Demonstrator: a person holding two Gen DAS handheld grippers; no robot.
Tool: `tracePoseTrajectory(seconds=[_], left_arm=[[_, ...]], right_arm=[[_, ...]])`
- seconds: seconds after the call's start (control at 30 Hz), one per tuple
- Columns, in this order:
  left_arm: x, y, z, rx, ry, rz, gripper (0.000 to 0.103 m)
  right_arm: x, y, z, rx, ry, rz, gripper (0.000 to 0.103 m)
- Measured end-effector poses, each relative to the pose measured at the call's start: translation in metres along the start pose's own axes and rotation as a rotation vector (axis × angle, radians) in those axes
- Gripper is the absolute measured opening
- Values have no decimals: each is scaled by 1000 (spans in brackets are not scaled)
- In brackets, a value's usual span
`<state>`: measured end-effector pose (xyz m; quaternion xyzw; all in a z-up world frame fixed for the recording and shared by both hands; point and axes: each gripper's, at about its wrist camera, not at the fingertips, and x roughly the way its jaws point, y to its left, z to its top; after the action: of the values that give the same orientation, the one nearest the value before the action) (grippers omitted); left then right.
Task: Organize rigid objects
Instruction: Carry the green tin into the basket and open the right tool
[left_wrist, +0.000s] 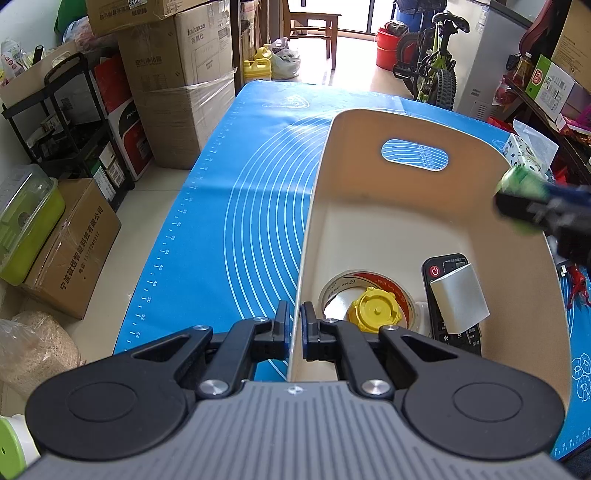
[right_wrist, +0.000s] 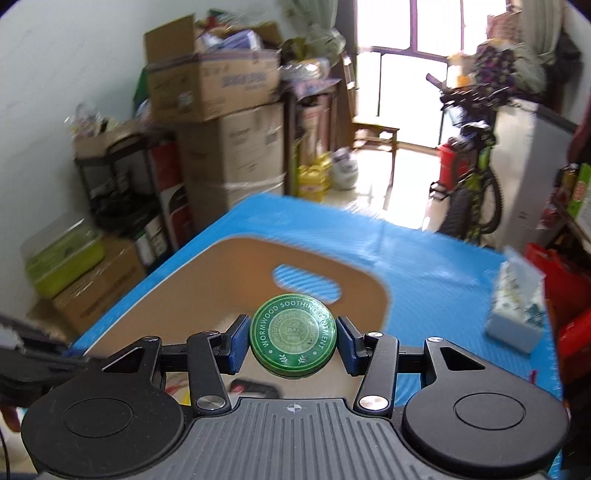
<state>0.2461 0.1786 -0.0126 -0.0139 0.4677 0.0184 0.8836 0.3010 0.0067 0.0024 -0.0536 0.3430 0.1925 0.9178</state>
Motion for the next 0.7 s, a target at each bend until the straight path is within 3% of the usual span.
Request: tracePoseTrajectory(seconds=[0.27, 0.37, 0.7], left_arm=[[-1, -1, 1, 7, -1, 3, 9], [-1, -2, 1, 7, -1, 2, 9], [-1, -2, 1, 6, -2, 3, 9]], right_arm=[[25, 40, -27, -127, 169, 75, 54], [27, 48, -33, -155, 185, 70, 54], [28, 34, -33, -43, 223, 106, 62]])
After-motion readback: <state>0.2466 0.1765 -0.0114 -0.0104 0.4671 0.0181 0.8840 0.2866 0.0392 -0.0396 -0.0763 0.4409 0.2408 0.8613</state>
